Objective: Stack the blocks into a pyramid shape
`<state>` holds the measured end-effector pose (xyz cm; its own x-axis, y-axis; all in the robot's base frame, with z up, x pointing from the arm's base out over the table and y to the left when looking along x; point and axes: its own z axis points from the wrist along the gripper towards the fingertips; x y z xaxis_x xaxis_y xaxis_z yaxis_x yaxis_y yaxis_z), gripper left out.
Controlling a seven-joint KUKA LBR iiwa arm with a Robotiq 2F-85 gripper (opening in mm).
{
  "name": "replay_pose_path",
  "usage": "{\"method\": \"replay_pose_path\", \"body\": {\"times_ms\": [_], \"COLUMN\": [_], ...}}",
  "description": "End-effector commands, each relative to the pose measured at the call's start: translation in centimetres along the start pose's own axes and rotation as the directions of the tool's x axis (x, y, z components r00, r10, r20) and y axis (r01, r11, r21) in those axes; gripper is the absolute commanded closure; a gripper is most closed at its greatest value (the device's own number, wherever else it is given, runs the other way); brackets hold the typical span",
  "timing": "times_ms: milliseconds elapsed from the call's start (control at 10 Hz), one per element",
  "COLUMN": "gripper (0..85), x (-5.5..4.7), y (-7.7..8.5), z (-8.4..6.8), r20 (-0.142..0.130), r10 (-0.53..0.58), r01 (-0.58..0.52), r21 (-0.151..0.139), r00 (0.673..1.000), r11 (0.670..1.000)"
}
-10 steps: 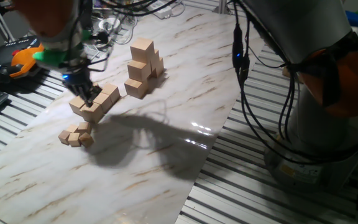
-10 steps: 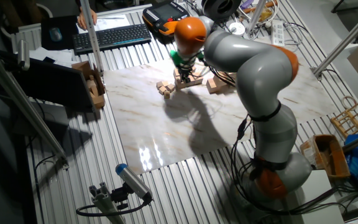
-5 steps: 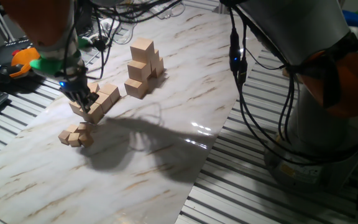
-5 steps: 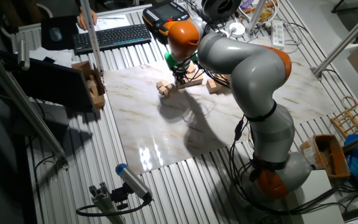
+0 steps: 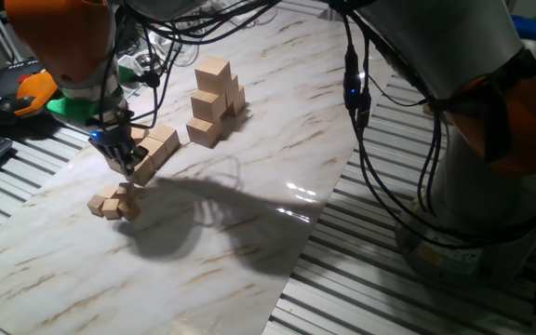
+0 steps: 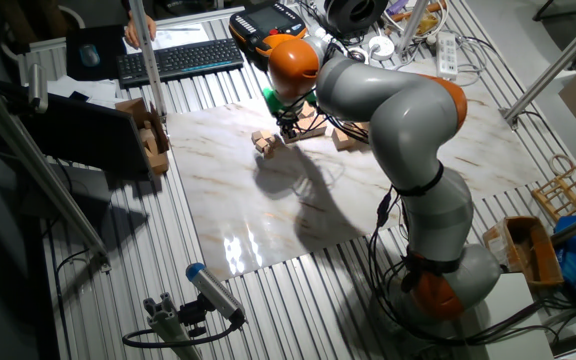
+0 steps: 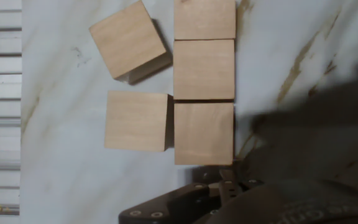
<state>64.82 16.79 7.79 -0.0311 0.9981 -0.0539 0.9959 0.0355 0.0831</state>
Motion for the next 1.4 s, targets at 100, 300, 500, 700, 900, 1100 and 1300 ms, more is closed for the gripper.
{"method": "replay_pose_path", "body": {"times_ms": [100, 300, 500, 700, 900, 1100, 1300], "gripper": [85.0, 85.0, 85.0, 85.0, 85.0, 85.0, 85.0], "x": [0.4, 0.6, 0.3, 0.2, 0.2, 0.2, 0.2], "y": [0.0, 0.1, 0.5, 0.7, 0.7, 0.8, 0.8], "z": [0.2, 0.3, 0.6, 1.1, 1.2, 1.6, 2.0], "r20": [-0.001, 0.007, 0.005, 0.006, 0.006, 0.016, 0.024], "r10": [-0.001, -0.008, -0.019, -0.02, -0.013, 0.002, 0.01], "r01": [0.001, 0.008, 0.019, 0.02, 0.013, -0.001, -0.01], "r21": [0.0, -0.001, -0.001, -0.01, -0.012, -0.021, -0.032], "r00": [1.0, 1.0, 1.0, 1.0, 1.0, 1.0, 1.0], "r11": [1.0, 1.0, 1.0, 1.0, 1.0, 1.0, 0.999]}}
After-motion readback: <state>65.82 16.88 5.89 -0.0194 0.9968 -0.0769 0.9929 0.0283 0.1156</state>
